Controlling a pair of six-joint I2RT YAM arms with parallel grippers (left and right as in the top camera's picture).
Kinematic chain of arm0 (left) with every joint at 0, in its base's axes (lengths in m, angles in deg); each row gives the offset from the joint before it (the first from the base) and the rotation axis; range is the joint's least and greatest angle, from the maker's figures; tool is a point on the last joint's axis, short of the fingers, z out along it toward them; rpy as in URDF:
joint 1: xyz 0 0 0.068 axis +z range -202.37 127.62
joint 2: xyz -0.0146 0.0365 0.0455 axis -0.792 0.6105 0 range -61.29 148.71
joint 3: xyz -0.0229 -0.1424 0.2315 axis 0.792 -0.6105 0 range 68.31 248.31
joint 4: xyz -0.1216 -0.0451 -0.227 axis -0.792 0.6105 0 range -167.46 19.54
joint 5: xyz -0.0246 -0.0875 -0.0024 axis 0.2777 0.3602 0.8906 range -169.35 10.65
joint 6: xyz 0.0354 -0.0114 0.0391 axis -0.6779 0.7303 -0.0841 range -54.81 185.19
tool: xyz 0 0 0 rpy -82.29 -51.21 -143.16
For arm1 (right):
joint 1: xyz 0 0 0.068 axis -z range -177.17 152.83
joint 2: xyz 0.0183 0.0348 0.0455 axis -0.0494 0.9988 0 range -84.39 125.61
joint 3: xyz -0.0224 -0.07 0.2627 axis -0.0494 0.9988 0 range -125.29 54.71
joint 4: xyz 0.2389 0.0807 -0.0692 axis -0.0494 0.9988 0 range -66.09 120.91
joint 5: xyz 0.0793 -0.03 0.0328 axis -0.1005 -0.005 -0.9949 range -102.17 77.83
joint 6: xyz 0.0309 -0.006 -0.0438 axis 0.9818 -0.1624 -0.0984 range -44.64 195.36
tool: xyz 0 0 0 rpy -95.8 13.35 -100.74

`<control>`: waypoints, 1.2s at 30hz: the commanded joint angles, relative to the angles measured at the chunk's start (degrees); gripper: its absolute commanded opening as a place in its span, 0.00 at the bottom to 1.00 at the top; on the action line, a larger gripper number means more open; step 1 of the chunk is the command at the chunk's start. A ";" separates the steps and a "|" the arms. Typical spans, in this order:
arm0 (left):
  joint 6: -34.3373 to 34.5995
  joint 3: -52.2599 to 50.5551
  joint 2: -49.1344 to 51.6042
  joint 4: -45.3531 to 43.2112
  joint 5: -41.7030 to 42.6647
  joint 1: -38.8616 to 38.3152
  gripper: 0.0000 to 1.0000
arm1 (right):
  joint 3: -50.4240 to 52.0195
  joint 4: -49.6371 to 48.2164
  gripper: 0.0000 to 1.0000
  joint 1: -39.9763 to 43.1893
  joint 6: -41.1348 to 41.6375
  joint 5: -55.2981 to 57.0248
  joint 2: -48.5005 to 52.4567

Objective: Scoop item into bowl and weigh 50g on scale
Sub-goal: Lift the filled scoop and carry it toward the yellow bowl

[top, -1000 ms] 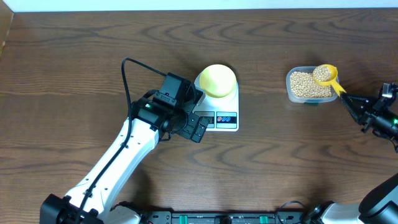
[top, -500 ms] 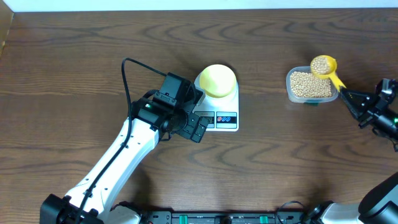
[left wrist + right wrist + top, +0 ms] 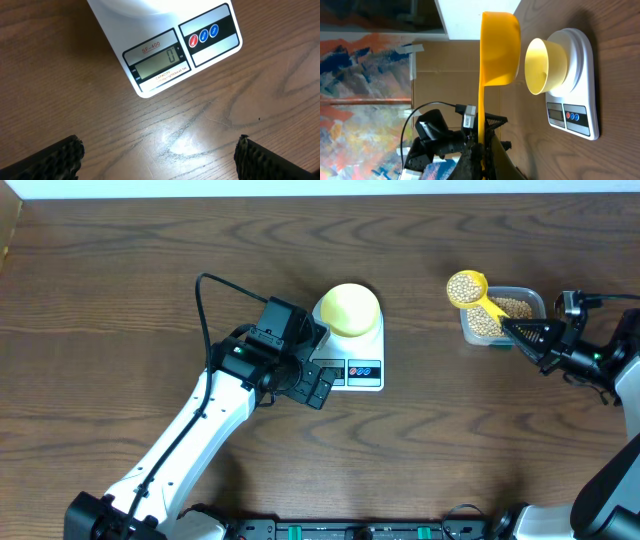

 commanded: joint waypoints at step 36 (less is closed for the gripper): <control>-0.76 -0.61 0.48 -0.04 -0.74 -0.02 0.98 | 0.22 -21.27 0.01 -1.44 20.85 0.42 0.17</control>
